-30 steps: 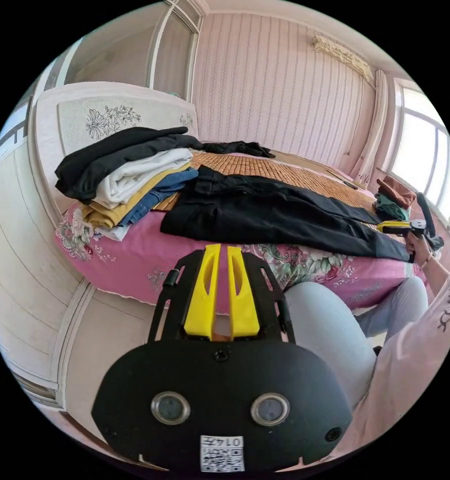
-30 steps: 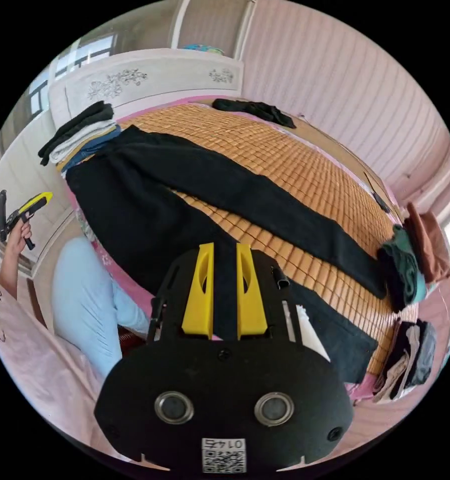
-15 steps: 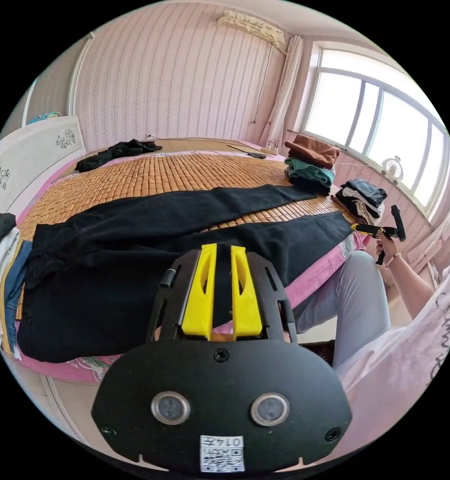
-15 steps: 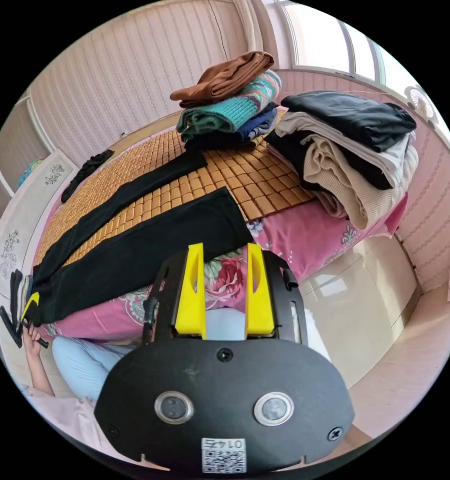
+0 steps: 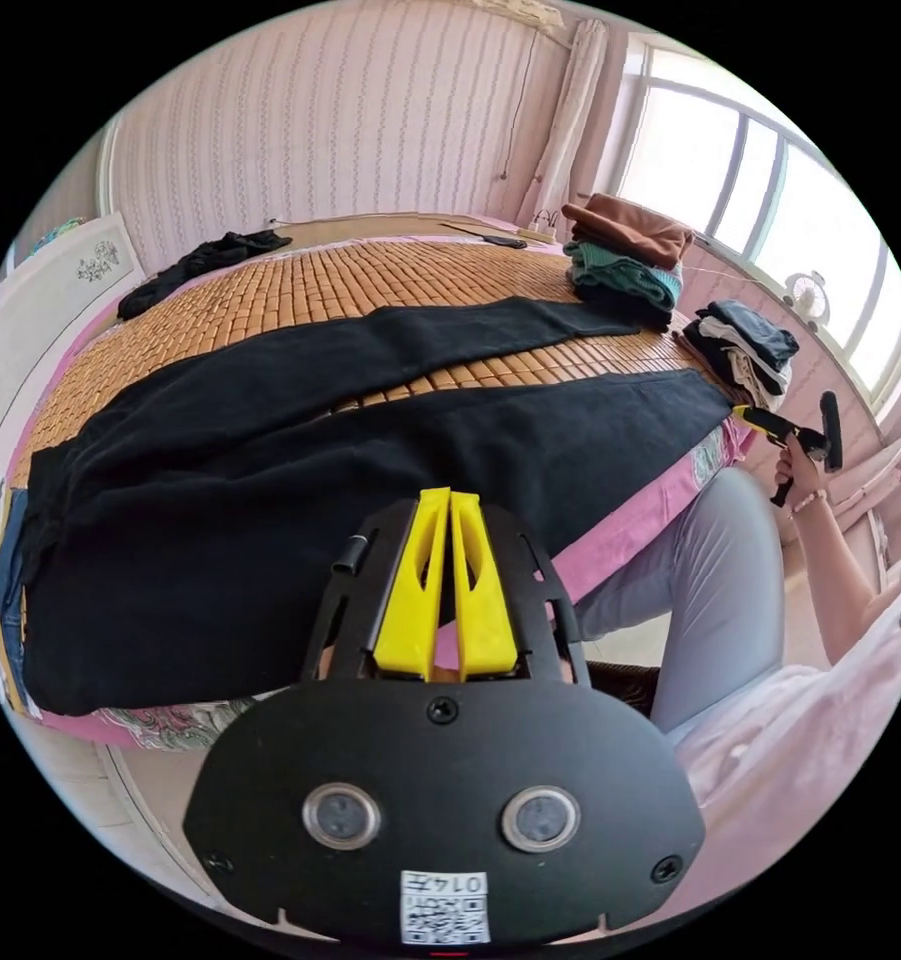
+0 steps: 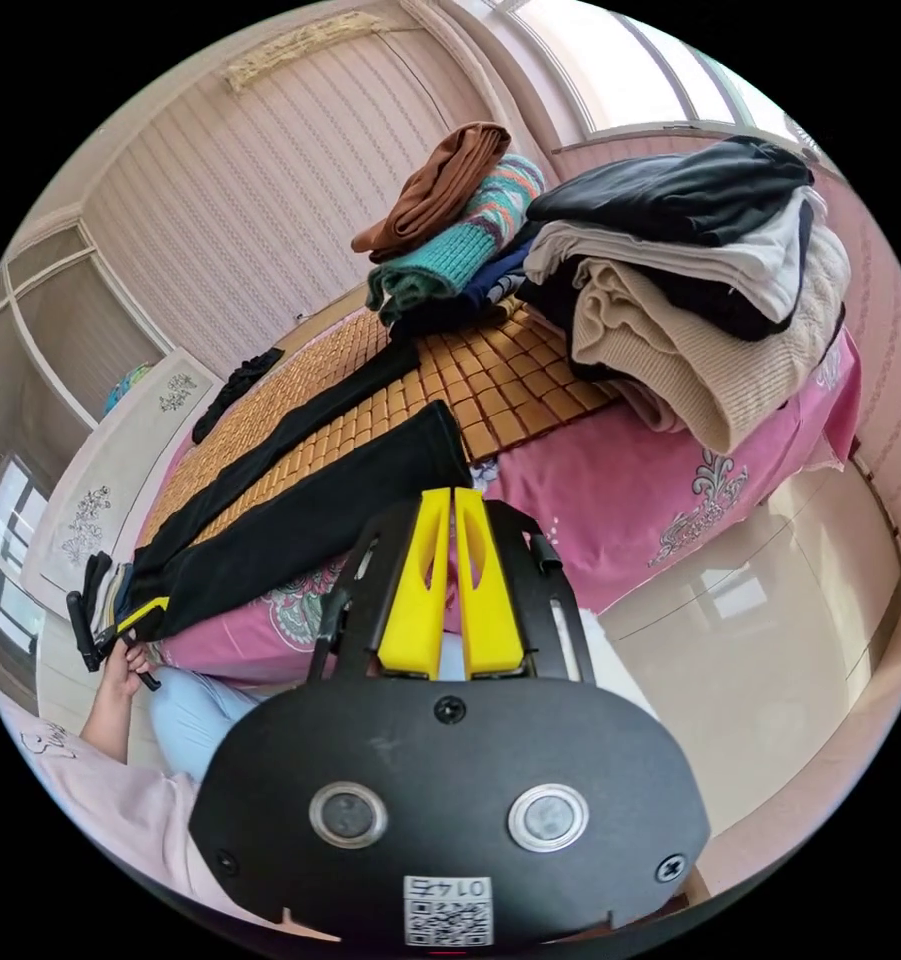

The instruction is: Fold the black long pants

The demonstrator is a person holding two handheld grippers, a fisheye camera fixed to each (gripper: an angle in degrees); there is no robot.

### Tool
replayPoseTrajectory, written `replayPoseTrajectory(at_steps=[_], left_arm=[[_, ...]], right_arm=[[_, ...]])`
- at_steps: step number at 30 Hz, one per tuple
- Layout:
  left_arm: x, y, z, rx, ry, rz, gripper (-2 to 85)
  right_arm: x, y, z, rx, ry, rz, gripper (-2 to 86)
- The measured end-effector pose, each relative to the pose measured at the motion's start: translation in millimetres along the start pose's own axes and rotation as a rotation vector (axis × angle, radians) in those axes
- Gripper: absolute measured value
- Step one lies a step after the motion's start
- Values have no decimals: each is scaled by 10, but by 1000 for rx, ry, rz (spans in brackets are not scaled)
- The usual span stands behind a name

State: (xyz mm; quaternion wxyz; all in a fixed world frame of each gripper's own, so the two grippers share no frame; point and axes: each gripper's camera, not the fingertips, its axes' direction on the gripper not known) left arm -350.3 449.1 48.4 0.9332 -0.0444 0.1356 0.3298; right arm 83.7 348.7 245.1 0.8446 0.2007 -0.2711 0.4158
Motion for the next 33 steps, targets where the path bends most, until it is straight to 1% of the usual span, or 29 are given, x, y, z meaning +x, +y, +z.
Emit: replayPoseTrajectory(at_steps=[2,5,6,7,10,12,14,17,21,24,26,27,29,33], left_arm=[[33,11,59,7,4,3,-8],[-7,15,106,18,47,-35,-9],[-19,4,107,12,57,-44,-10],[-17,-7,101,8,56,-42,-10],[-1,-74,-3,39,23,-20,-10],[-45,-187,-101,91,-4,-3,-10],[-120,-303,-112,115,-54,4,-10],[-298,-521,-10,110,-136,9,-10],[-589,-834,192,79,-153,-24,-10],[-809,-1054,362,34,-192,-72,-10],[-933,-1156,448,-5,-171,-84,-10],[-1016,-1209,520,-62,-121,-80,-10],[-1135,-1233,556,-99,-60,-86,-10],[-1391,-1220,469,-97,7,-121,-10]], right_arm=[[6,-7,-76,-11,48,-29,0],[27,-60,-15,-91,79,-53,0],[32,-79,-54,-87,79,-46,0],[28,-131,-152,-72,71,-39,-1],[-75,-286,-405,49,122,-68,-2],[-181,-455,-404,69,83,-126,-2],[-386,-758,-155,-26,13,-234,-2],[-747,-1092,298,-132,76,-349,-2],[-1258,-1422,659,-147,94,-484,-3],[-1483,-1715,999,-167,195,-523,-3],[-1458,-1892,1303,-256,272,-508,-4],[-1431,-1914,1379,-291,295,-507,-5],[-1361,-1974,1352,-282,242,-521,-6],[-1246,-2032,1244,-284,219,-478,-6]])
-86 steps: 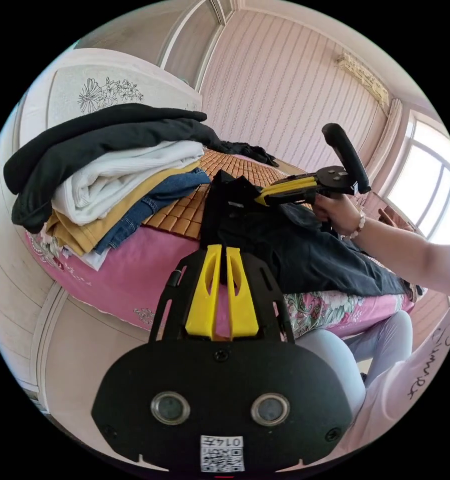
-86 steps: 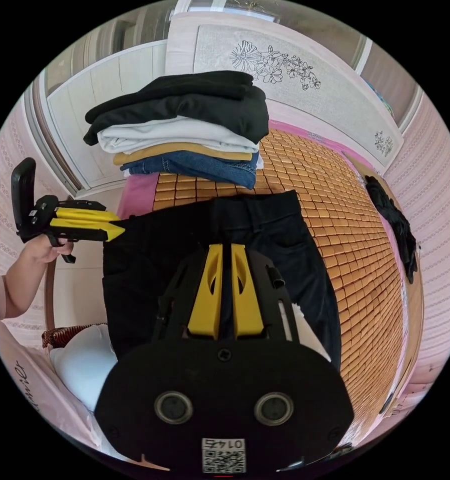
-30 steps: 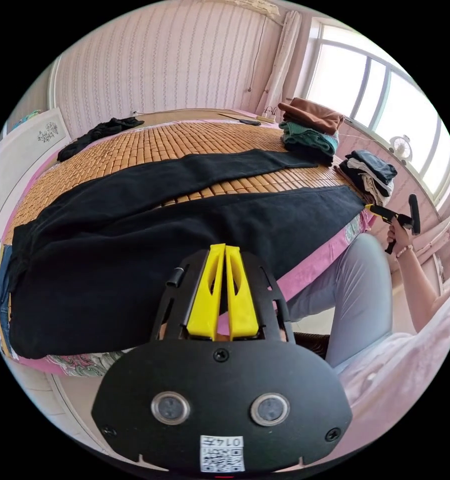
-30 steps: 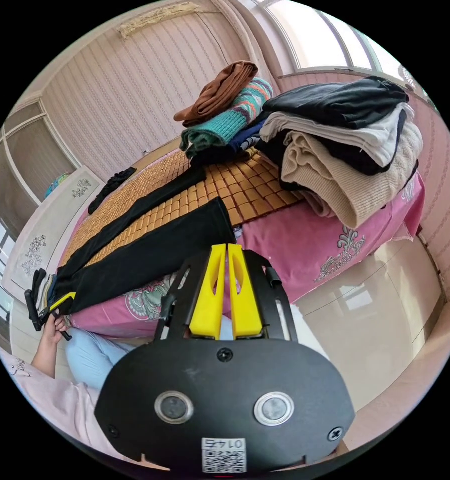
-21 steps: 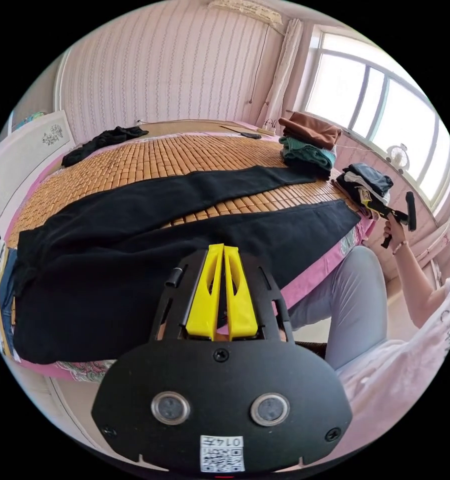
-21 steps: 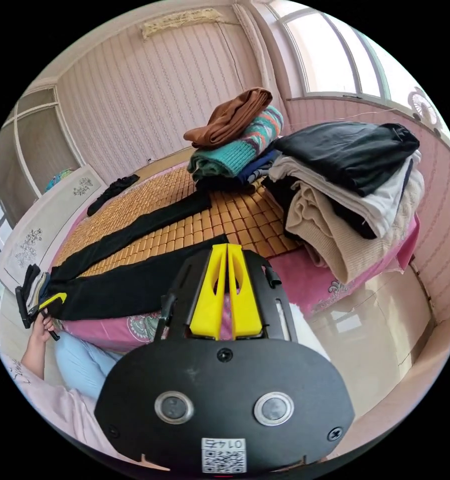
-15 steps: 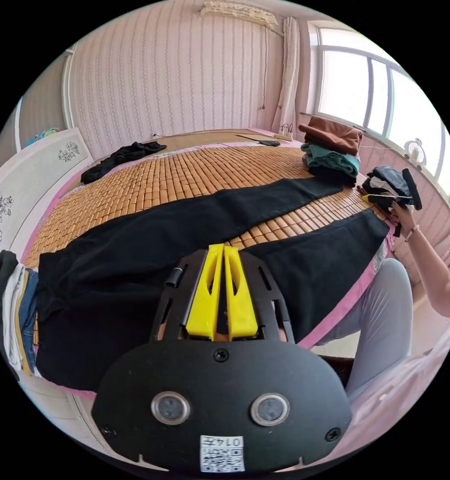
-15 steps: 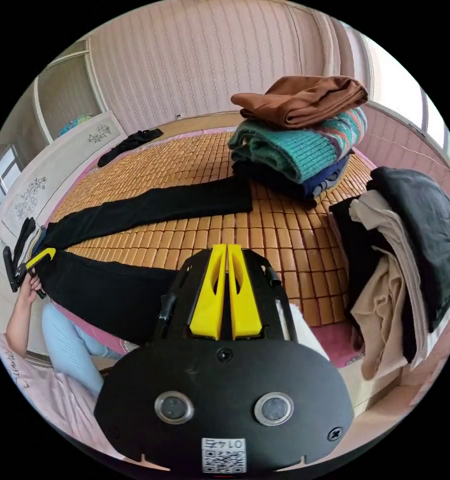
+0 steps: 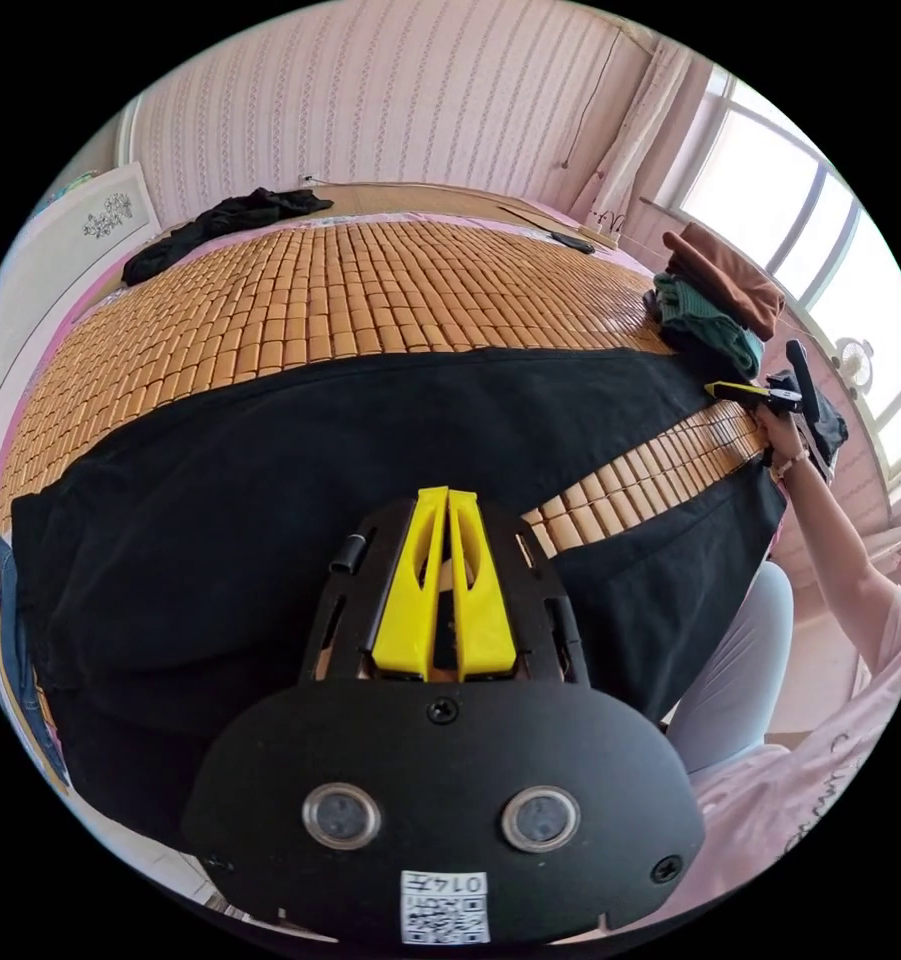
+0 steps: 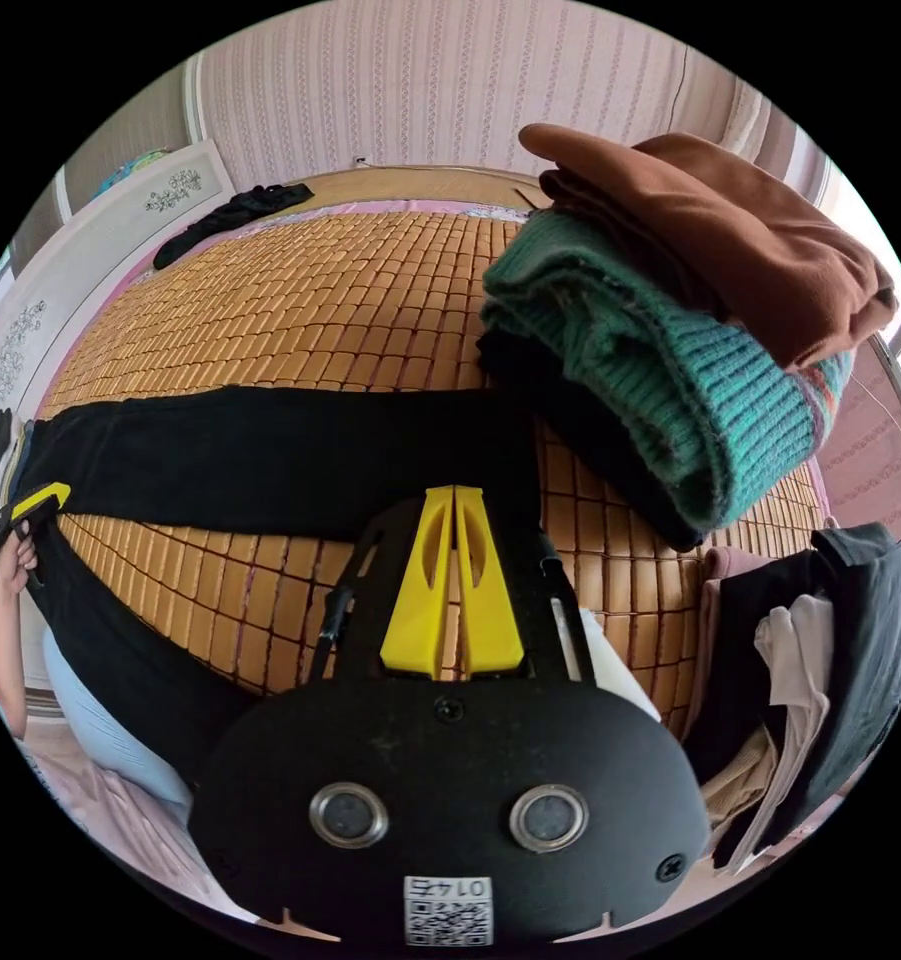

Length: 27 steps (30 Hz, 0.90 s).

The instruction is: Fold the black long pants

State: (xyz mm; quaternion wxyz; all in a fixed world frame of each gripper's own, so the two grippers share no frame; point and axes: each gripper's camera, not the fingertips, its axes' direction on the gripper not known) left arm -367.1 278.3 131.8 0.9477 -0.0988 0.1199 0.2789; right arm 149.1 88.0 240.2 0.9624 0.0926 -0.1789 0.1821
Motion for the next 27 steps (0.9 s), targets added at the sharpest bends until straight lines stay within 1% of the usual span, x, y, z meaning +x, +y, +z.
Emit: replayPoseTrajectory(at_steps=[4,5,6,7,8,9,10,11,13,15,16,18,19,21,23,25,27], left_arm=[[-54,2,-138,7,-24,45,-9],[-50,43,-259,31,-35,83,-9],[-85,116,-452,87,-47,78,-8],[-118,169,-568,119,-39,70,-7],[-217,312,-818,185,4,50,-5],[-357,508,-1070,253,62,20,-1],[-437,623,-1187,284,87,6,1],[-623,871,-1399,328,120,-37,18],[-938,1281,-1664,369,108,-121,33],[-1421,1875,-1979,382,9,-294,48],[-1542,2021,-2051,378,-14,-337,52],[-1994,2572,-2322,382,-78,-504,63],[-2095,2694,-2387,390,-83,-544,64],[-2432,3059,-2597,431,-87,-667,78],[-2618,3224,-2698,468,-106,-755,88],[-2760,3260,-2751,486,-107,-789,106],[-2939,3203,-2754,491,-71,-810,133]], right_arm=[[99,50,-90,29,-23,78,-6],[135,68,-169,12,-40,114,-7],[146,97,-247,17,-50,123,-8],[142,221,-471,62,-75,110,-8],[124,434,-738,145,-97,87,-7],[117,563,-865,187,-103,74,-6],[127,842,-1074,246,-110,70,-4],[177,1128,-1211,266,-110,100,-1],[310,1545,-1316,243,-124,171,12],[458,1965,-1366,228,-199,218,55],[558,2231,-1379,233,-255,263,70],[707,2567,-1367,248,-290,360,91],[802,2727,-1347,250,-301,430,101],[924,2866,-1309,250,-314,515,112],[1020,2910,-1233,260,-341,581,118],[1027,2862,-1166,269,-388,597,118],[1003,2787,-1115,286,-439,595,111]])
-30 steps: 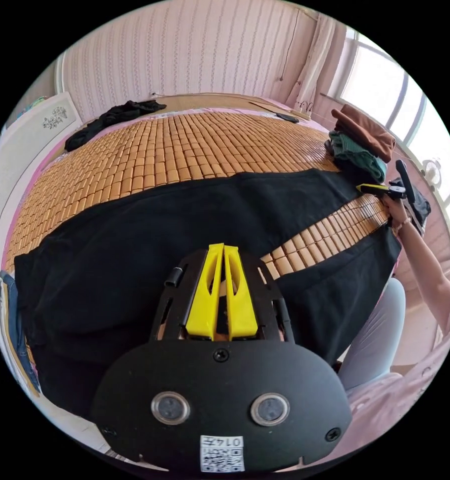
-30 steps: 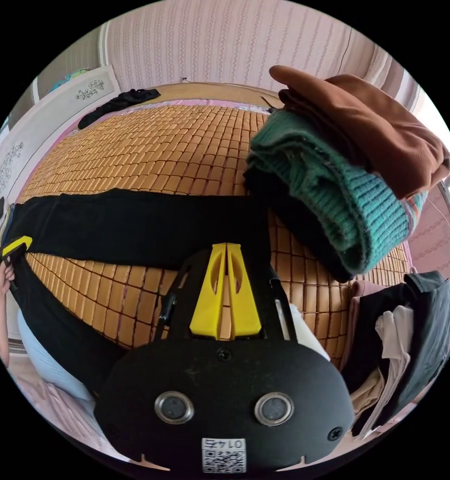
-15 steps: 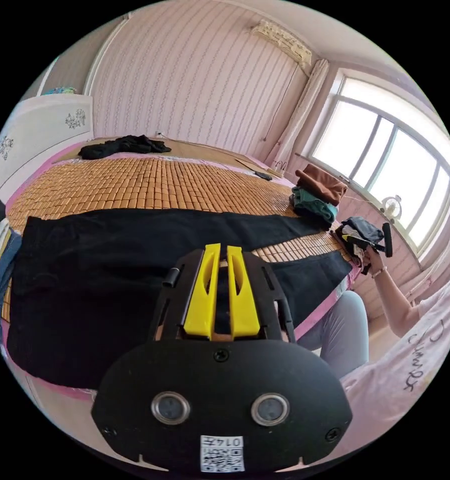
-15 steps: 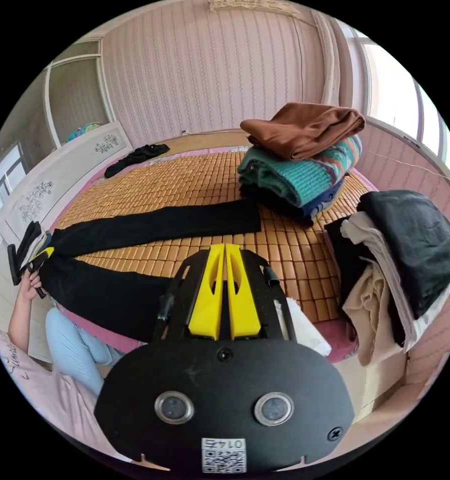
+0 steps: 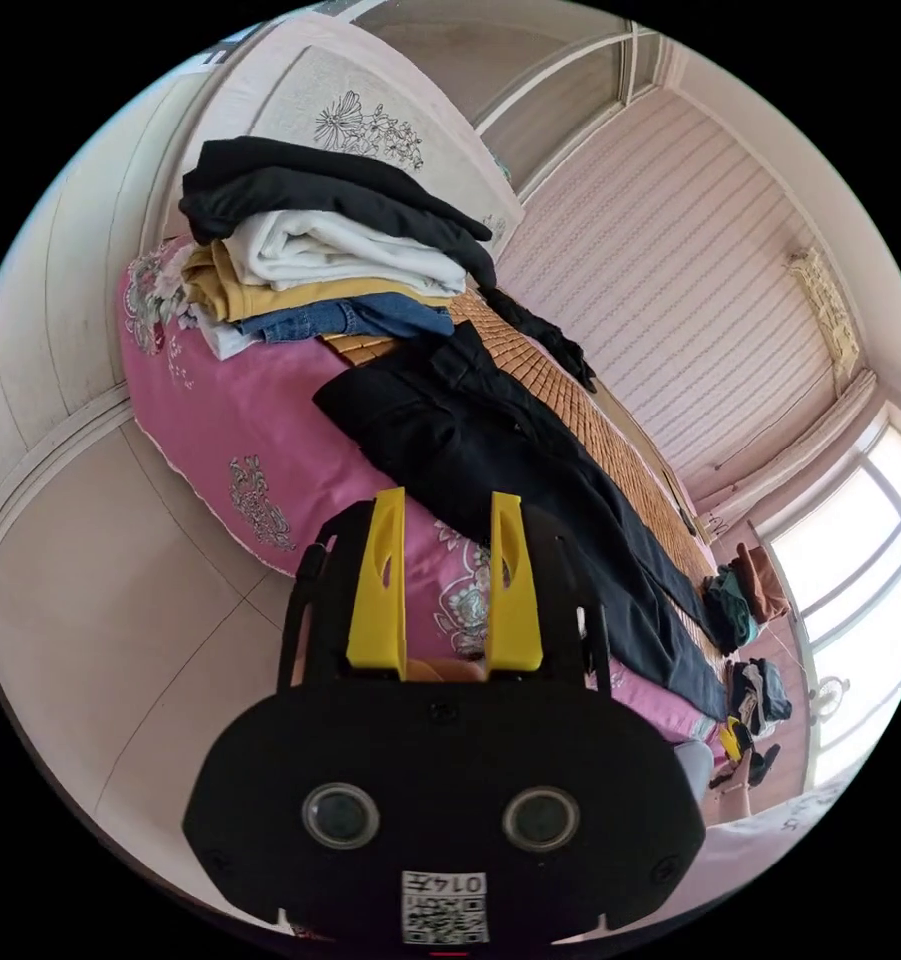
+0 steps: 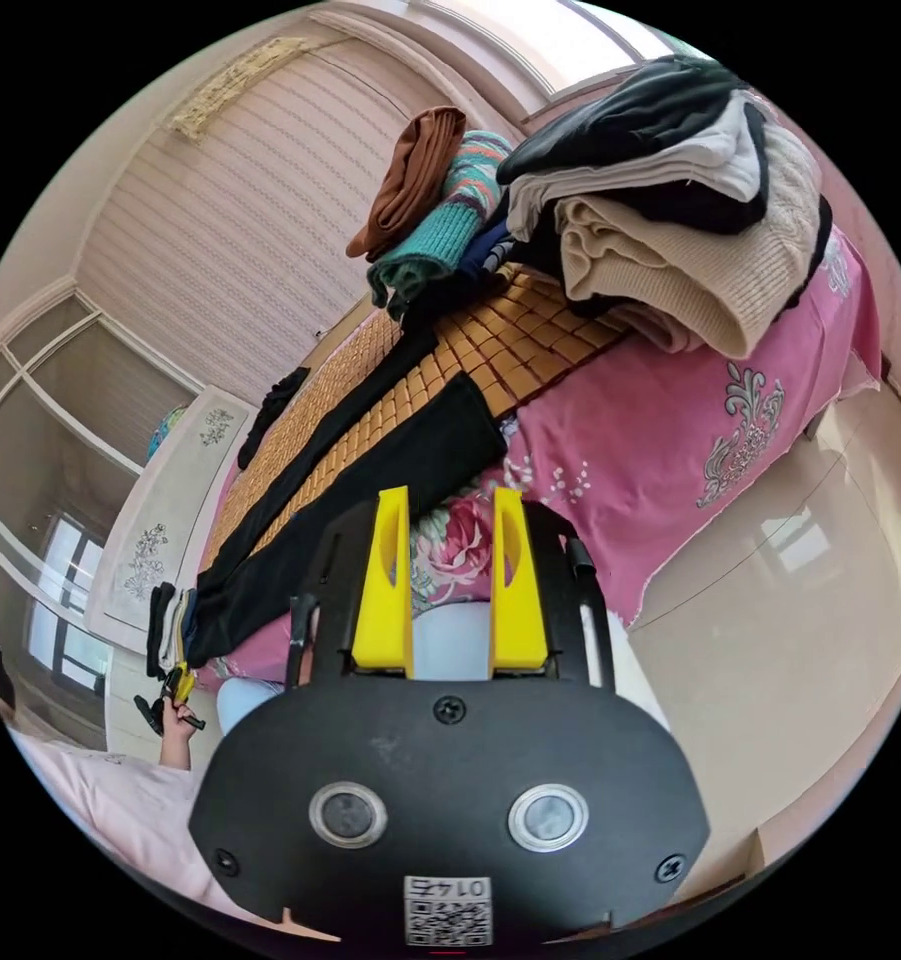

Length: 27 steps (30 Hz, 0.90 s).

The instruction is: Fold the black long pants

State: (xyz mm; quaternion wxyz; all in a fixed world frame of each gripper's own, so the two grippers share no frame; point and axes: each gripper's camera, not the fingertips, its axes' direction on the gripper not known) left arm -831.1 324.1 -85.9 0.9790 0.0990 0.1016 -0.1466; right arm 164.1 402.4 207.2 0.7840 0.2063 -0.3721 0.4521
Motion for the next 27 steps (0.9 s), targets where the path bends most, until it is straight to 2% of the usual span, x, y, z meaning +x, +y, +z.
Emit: replayPoseTrajectory(at_steps=[4,8,11,16,23,27], left_arm=[[-119,-241,237,-75,40,-43,149],[-232,-380,202,-93,-18,-71,90],[-314,-402,46,-52,72,-68,34],[-211,-526,-227,-44,71,24,17],[248,-971,-802,42,146,204,21],[632,-1442,-703,71,158,274,27]], right_arm=[[-31,-150,101,-81,-40,-16,60],[31,-217,74,-80,-160,-12,18],[-3,-196,-5,-42,-169,-22,9],[-135,-187,-179,11,-176,-65,5],[-718,-654,-456,62,-85,-279,5],[-1109,-1091,-260,43,-2,-392,7]])
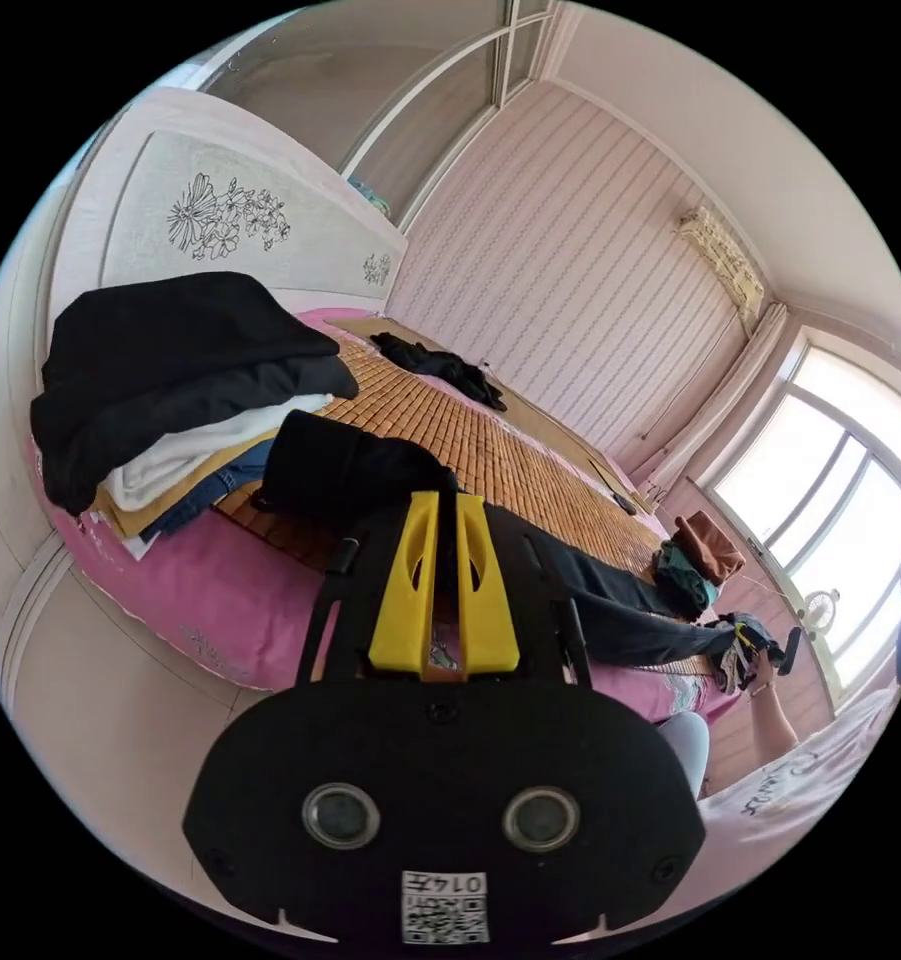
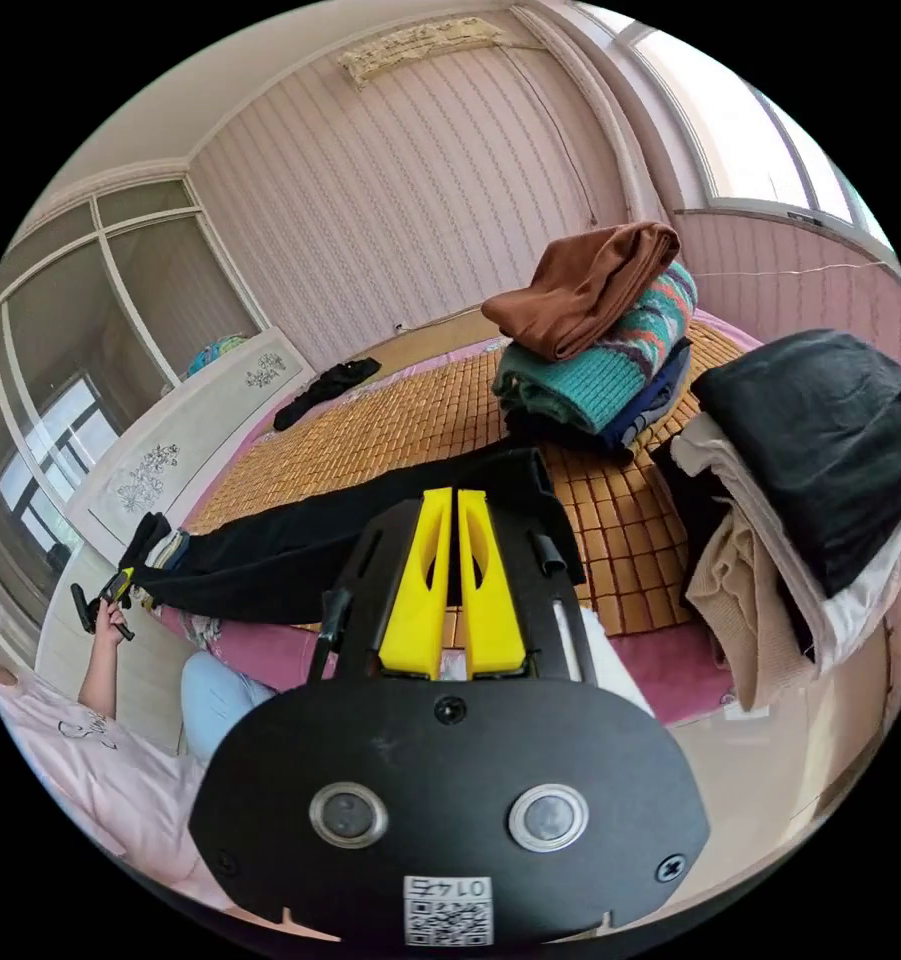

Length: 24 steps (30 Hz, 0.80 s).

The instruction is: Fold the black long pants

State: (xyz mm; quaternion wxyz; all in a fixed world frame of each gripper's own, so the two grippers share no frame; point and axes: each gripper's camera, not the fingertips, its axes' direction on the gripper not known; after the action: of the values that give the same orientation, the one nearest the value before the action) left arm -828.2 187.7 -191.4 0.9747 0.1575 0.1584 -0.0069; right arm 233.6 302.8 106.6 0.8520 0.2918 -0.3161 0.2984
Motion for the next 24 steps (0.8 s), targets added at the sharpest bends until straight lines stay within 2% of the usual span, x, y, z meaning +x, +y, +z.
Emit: replayPoseTrajectory(at_steps=[4,6,8,9,11,15,17,19,22,24], left_arm=[[168,-651,591,-14,-48,49,45],[137,-918,1168,-69,-151,8,71],[19,-938,1511,-162,-209,-61,88],[-57,-876,1593,-190,-215,-97,94],[-129,-696,1528,-174,-175,-101,98],[-380,-89,1117,-142,-147,-144,98],[-526,155,996,-137,-143,-202,96],[-608,327,977,-158,-141,-222,96],[-645,454,1118,-201,-122,-243,110],[-653,463,1275,-199,-28,-273,125]], right_arm=[[-104,-855,600,-71,52,-36,16],[-3,-1156,968,-110,33,47,26],[241,-1261,1368,-132,-1,238,61],[289,-1239,1437,-138,-28,260,65],[426,-999,1560,-128,-102,307,73],[626,-440,1448,-97,-71,317,76],[814,-91,1293,-11,-97,389,79],[930,52,1245,26,-98,456,80],[1022,-2,1340,-25,-119,482,84],[1000,-83,1355,20,-120,473,88]])
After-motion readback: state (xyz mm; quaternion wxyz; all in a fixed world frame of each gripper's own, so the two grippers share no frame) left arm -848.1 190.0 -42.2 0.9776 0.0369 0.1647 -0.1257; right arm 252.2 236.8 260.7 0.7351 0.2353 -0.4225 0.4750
